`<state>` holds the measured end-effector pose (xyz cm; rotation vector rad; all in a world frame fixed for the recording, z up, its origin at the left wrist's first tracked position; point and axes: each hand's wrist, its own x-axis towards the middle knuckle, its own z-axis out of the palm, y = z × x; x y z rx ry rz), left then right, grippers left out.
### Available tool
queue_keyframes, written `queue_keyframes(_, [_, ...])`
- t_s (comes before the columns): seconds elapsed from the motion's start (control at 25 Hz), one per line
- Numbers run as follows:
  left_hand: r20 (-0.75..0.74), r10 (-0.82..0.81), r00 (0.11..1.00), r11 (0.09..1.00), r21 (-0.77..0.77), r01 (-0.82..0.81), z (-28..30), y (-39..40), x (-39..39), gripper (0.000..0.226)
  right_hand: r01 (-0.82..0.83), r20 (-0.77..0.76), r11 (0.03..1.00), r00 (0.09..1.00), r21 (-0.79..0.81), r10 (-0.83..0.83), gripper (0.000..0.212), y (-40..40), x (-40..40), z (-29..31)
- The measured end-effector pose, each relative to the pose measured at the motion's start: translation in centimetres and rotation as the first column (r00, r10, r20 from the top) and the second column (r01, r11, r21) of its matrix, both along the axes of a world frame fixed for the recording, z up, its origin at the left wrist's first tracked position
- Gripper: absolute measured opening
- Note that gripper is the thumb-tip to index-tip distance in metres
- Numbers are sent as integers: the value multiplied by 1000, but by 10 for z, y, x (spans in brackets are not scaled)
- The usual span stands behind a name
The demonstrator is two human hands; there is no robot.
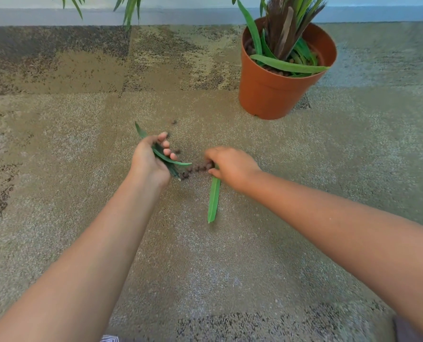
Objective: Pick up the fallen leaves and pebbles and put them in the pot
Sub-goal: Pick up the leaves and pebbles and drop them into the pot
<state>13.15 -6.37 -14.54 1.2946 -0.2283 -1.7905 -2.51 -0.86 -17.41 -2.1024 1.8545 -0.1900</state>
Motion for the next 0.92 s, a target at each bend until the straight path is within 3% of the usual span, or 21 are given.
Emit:
queue_keyframes(0.12, [-10, -61, 998, 998, -6, 61, 1, 2, -6, 25, 155, 227, 981, 957, 118, -179, 13, 4, -14, -3])
queue_keyframes(0.24, [3, -160, 987, 987, 24, 160, -3, 11, -8, 21, 347, 435, 912, 802, 217, -409, 14, 4, -27, 2])
queue_keyframes(0.36, [26, -292, 956, 955, 51, 291, -9, 22, -9, 22, 475, 497, 859, 707, 193, -503, 15, 2, -36, 15])
queue_keyframes(0.52, [-32, -358, 933, 929, 85, 360, -14, 30, -12, 21, 387, 489, 921, 793, 56, -363, 18, 6, -17, 40])
queue_keyframes(0.68, [-135, -362, 922, 922, 92, 375, -12, 30, -18, 26, 136, 546, 985, 820, 108, -173, 23, 5, 11, 53])
queue_keyframes(0.76, [-160, -304, 939, 944, 83, 320, -12, 27, -14, 27, 157, 562, 980, 803, 124, -200, 33, -1, 14, 51])
queue_keyframes(0.84, [-137, -251, 958, 962, 77, 263, -14, 21, -4, 28, 249, 488, 963, 830, 107, -269, 35, -4, 11, 42])
queue_keyframes(0.92, [-129, -207, 970, 973, 80, 218, -15, 14, 8, 30, 234, 290, 967, 923, 103, -254, 33, 0, 9, 28])
